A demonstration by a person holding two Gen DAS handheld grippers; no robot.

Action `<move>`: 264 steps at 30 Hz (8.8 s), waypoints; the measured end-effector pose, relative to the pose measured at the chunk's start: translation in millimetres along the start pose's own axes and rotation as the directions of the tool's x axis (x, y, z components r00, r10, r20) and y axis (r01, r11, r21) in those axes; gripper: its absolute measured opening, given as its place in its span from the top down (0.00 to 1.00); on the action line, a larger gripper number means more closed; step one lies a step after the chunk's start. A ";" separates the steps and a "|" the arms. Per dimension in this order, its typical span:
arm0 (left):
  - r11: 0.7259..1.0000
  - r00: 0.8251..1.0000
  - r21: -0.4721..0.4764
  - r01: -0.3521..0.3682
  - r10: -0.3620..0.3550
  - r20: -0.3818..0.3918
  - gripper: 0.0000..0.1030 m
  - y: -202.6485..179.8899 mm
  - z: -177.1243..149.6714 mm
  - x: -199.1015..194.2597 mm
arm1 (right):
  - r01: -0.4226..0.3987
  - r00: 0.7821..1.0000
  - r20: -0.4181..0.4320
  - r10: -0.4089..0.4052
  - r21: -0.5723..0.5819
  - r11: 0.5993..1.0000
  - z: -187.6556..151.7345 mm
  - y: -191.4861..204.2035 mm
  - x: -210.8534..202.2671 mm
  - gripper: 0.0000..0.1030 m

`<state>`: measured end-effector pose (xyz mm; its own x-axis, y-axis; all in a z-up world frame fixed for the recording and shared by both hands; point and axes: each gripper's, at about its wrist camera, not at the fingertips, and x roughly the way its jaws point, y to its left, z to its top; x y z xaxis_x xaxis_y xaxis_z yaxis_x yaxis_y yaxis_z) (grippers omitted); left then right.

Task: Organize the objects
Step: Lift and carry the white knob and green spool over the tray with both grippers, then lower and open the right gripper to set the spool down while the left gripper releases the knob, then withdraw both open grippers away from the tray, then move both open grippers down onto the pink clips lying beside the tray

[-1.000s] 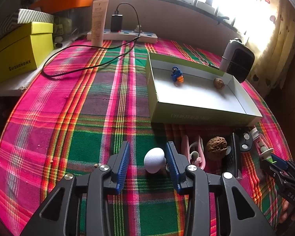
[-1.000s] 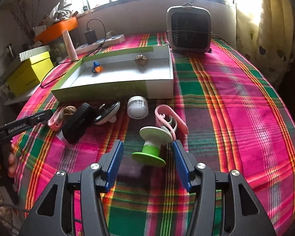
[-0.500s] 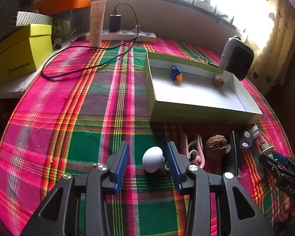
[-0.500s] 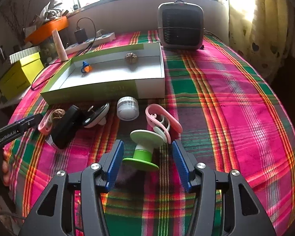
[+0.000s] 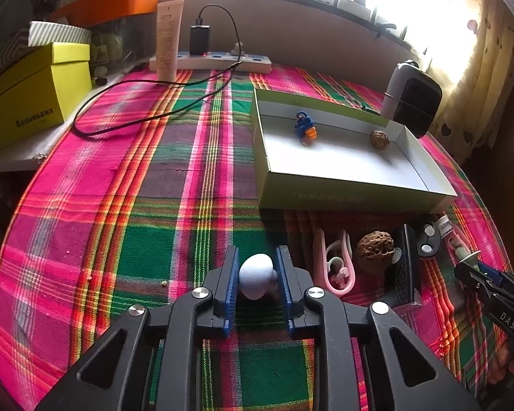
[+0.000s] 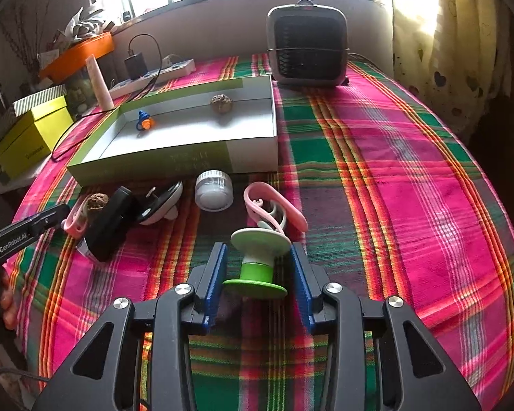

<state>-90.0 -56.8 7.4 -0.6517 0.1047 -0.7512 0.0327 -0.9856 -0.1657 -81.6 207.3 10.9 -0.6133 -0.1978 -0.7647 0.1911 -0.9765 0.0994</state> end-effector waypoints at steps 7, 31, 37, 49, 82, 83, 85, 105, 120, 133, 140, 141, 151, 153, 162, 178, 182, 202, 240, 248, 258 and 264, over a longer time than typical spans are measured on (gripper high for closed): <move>1.000 1.000 0.000 0.000 0.000 0.000 0.81 -0.6 0.0 0.2 | -0.007 1.000 0.002 0.007 0.003 1.000 -0.2 -0.2 -0.4 0.63; 1.000 1.000 0.001 0.012 -0.012 -0.008 0.81 -4.6 -1.6 -1.3 | -0.033 0.999 0.020 0.033 0.000 0.999 0.6 1.2 -5.9 0.63; 1.000 1.000 0.004 0.025 -0.025 -0.003 0.81 -8.7 -1.2 -5.0 | -0.040 0.999 0.030 0.040 -0.006 0.999 2.2 1.8 -10.0 0.63; 0.999 0.999 0.024 0.045 -0.046 0.027 0.81 -18.3 9.3 -19.0 | -0.056 0.997 0.060 0.058 -0.028 0.998 12.8 6.2 -18.8 0.63; 0.987 0.992 0.104 0.120 -0.124 0.031 0.81 -70.3 99.8 31.0 | -0.070 0.992 0.095 0.085 -0.153 0.986 108.5 19.5 28.0 0.63; 0.987 0.992 0.107 0.116 -0.119 0.027 0.81 -71.7 103.3 35.3 | -0.062 0.993 0.092 0.077 -0.156 0.986 112.6 19.9 32.3 0.63; 0.986 0.993 0.115 0.117 -0.120 0.019 0.81 -74.0 108.6 42.1 | -0.055 0.994 0.085 0.069 -0.162 0.985 119.9 20.8 40.5 0.63; 0.985 0.994 0.138 0.100 -0.092 -0.065 0.81 -85.4 136.1 101.4 | 0.025 0.999 0.028 -0.018 -0.246 0.969 148.0 28.5 97.4 0.63; 0.988 0.995 0.142 0.069 -0.058 -0.080 0.81 -81.4 137.4 113.7 | -0.062 0.998 -0.008 0.062 -0.246 0.967 153.8 37.7 109.1 0.63; 0.986 0.995 0.156 0.056 -0.042 -0.093 0.81 -84.5 137.2 117.0 | -0.061 0.998 -0.034 0.053 -0.269 0.961 147.4 40.4 114.5 0.63; 0.986 0.995 0.158 0.050 -0.035 -0.092 0.81 -84.5 137.1 116.3 | -0.061 0.998 -0.038 0.053 -0.265 0.962 146.3 39.0 114.3 0.63; 0.986 0.995 0.158 0.051 -0.036 -0.093 0.80 -84.4 136.9 116.5 | -0.061 0.998 -0.039 0.053 -0.265 0.962 146.3 38.6 114.1 0.63; 0.986 0.995 0.158 0.054 -0.040 -0.093 0.74 -86.5 136.7 116.8 | -0.066 0.998 -0.038 0.058 -0.275 0.959 144.3 41.0 111.9 0.63; 0.986 0.995 0.153 0.060 -0.046 -0.093 0.72 -86.5 136.7 116.5 | -0.063 0.998 -0.032 0.056 -0.278 0.958 144.4 41.5 110.0 0.63; 0.991 0.995 0.124 0.057 -0.047 -0.085 0.61 -82.3 137.1 110.6 | -0.050 0.999 -0.011 0.048 -0.273 0.961 142.8 39.4 99.7 0.52; 0.992 0.998 0.114 0.060 -0.056 -0.043 0.59 -75.2 125.3 71.1 | -0.058 0.997 0.034 0.066 -0.193 0.979 129.1 22.7 65.1 0.52; 0.991 0.998 0.114 0.065 -0.061 -0.033 0.58 -74.5 119.5 59.4 | -0.061 0.997 0.046 0.070 -0.177 0.982 124.2 20.2 55.8 0.52; 0.995 0.998 0.082 0.058 -0.060 0.015 0.58 -59.8 81.6 11.9 | -0.080 0.991 0.094 0.091 -0.109 0.991 87.7 10.2 17.1 0.52; 0.995 0.997 0.064 0.073 -0.071 -0.042 0.54 -32.6 -2.7 -5.0 | -0.070 0.995 0.069 0.071 -0.008 0.998 19.2 -21.8 -10.6 0.51; 0.994 0.998 0.103 0.026 -0.021 -0.051 0.54 -36.7 -0.5 3.4 | -0.074 0.996 0.054 0.075 -0.015 0.997 18.7 -21.1 -7.8 0.51; 0.994 0.999 0.108 -0.006 0.010 -0.044 0.54 -31.6 8.0 10.2 | -0.074 0.997 0.033 0.075 -0.019 0.997 18.8 -24.2 -2.6 0.52; 0.994 0.999 0.109 -0.012 0.016 -0.039 0.54 -31.8 10.8 13.0 | -0.085 0.996 0.012 0.086 -0.033 0.996 22.4 -23.8 4.6 0.51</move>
<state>-107.7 -25.5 9.8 -0.6210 0.0939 -0.7782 -0.0422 -0.9954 -0.0864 -106.2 227.8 19.3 -0.6039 -0.2820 -0.7455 0.2684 -0.9526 0.1430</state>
